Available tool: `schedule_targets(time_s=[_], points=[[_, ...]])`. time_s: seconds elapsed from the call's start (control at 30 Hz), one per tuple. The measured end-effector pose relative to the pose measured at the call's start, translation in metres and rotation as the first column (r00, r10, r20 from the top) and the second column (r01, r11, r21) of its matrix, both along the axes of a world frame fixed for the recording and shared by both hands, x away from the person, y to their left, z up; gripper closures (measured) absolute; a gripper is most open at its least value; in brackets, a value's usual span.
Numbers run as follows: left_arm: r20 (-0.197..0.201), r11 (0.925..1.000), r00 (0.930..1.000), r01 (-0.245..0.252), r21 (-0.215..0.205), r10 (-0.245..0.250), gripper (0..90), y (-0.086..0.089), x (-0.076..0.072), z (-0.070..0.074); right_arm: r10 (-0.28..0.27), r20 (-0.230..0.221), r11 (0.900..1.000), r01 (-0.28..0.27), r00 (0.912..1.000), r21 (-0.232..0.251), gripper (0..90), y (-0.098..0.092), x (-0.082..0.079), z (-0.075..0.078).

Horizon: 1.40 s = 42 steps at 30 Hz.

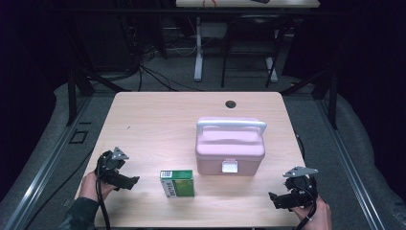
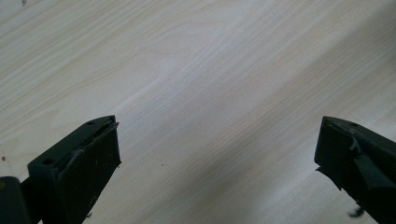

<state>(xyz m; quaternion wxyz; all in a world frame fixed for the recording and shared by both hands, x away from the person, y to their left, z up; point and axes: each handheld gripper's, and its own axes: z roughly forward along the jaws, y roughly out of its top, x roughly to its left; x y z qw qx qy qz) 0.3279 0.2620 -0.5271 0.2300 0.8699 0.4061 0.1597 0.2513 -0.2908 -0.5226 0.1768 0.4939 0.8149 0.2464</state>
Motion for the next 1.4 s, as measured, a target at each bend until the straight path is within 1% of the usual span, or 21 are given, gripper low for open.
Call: schedule_targets(time_s=[0.13,0.17,0.3,0.37,0.43,0.5,0.6,0.7,0.87,0.9,0.93,1.03,1.07,1.13,1.17,1.2,1.23,1.3,1.33,1.37,1.4], points=[[-0.005,0.9998,0.9998,0.020,0.005,-0.020,0.1,-0.001,0.000,0.002,0.009,0.003,1.000,-0.009,1.0000,-0.013,0.0,0.001,0.001,-0.001],[-0.010,0.9994,0.9995,0.031,-0.012,-0.031,0.2,0.000,0.000,0.005,0.013,-0.001,1.000,-0.013,0.9999,-0.020,0.0,0.003,0.001,-0.001],[-0.020,0.9974,0.9978,0.062,-0.036,-0.063,0.2,0.000,-0.001,0.013,0.014,0.000,0.999,-0.014,0.9999,-0.031,0.0,0.003,0.001,-0.001],[-0.022,0.9970,0.9973,0.070,-0.034,-0.070,0.2,-0.001,-0.002,0.016,0.010,0.000,0.999,-0.010,0.9999,-0.030,0.0,0.004,0.001,-0.001],[-0.023,0.9945,0.9945,0.101,-0.026,-0.102,0.2,-0.006,-0.003,0.024,0.010,-0.001,0.999,-0.010,1.0000,-0.032,0.0,0.004,0.002,-0.002],[-0.023,0.9934,0.9935,0.111,-0.030,-0.112,0.1,-0.008,-0.004,0.027,0.014,-0.006,0.999,-0.014,0.9999,-0.042,0.0,0.004,0.001,-0.002],[-0.026,0.9870,0.9868,0.160,-0.021,-0.160,0.1,-0.016,-0.008,0.038,0.012,0.006,0.999,-0.012,0.9999,-0.050,0.0,0.004,-0.001,-0.001],[-0.030,0.9842,0.9838,0.176,-0.020,-0.177,0.1,-0.017,-0.009,0.044,0.008,0.004,0.999,-0.008,1.0000,-0.052,0.0,0.003,-0.001,-0.001],[-0.046,0.9746,0.9735,0.224,-0.006,-0.224,0.1,-0.021,-0.009,0.061,0.013,-0.002,0.999,-0.013,0.9999,-0.048,0.0,0.004,0.000,-0.002],[-0.054,0.9720,0.9705,0.235,-0.006,-0.235,0.1,-0.022,-0.008,0.065,0.013,-0.002,0.999,-0.013,0.9999,-0.048,0.0,0.004,0.000,-0.002],[-0.063,0.9670,0.9650,0.255,-0.004,-0.254,0.1,-0.025,-0.009,0.072,0.019,-0.004,0.999,-0.019,0.9998,-0.051,0.0,0.005,0.000,-0.003],[-0.065,0.9627,0.9607,0.271,0.004,-0.270,0.1,-0.028,-0.010,0.078,0.026,-0.008,0.998,-0.026,0.9996,-0.051,0.0,0.005,0.000,-0.003],[-0.055,0.9613,0.9600,0.275,0.007,-0.275,0.1,-0.029,-0.010,0.081,0.025,-0.010,0.998,-0.025,0.9996,-0.051,0.0,0.005,0.000,-0.003],[-0.062,0.9554,0.9536,0.295,0.003,-0.294,0.1,-0.032,-0.011,0.088,0.025,-0.015,0.999,-0.026,0.9996,-0.047,0.0,0.005,0.000,-0.003],[-0.057,0.9540,0.9526,0.300,0.007,-0.299,0.1,-0.034,-0.012,0.092,0.025,-0.016,0.999,-0.026,0.9996,-0.048,0.0,0.005,0.000,-0.003],[-0.067,0.9479,0.9457,0.319,-0.001,-0.318,0.1,-0.038,-0.012,0.097,0.023,-0.014,0.999,-0.023,0.9996,-0.044,0.0,0.005,0.001,-0.004],[-0.067,0.9479,0.9457,0.319,-0.001,-0.318,0.1,-0.038,-0.012,0.097,0.023,-0.014,0.999,-0.023,0.9996,-0.044,0.0,0.005,0.001,-0.004],[-0.074,0.9390,0.9368,0.344,0.012,-0.342,0.1,-0.043,-0.013,0.102,0.023,-0.019,0.999,-0.024,0.9995,-0.048,0.0,0.005,0.001,-0.004],[-0.085,0.9303,0.9280,0.366,0.024,-0.363,0.1,-0.049,-0.014,0.107,0.024,-0.020,0.999,-0.025,0.9995,-0.049,0.0,0.005,0.001,-0.004],[-0.085,0.9303,0.9280,0.366,0.024,-0.363,0.1,-0.049,-0.014,0.107,0.024,-0.020,0.999,-0.025,0.9995,-0.049,0.0,0.005,0.001,-0.004],[-0.092,0.9233,0.9213,0.382,0.038,-0.378,0.1,-0.055,-0.016,0.111,0.030,-0.020,0.998,-0.031,0.9994,-0.048,0.0,0.005,0.001,-0.004]])
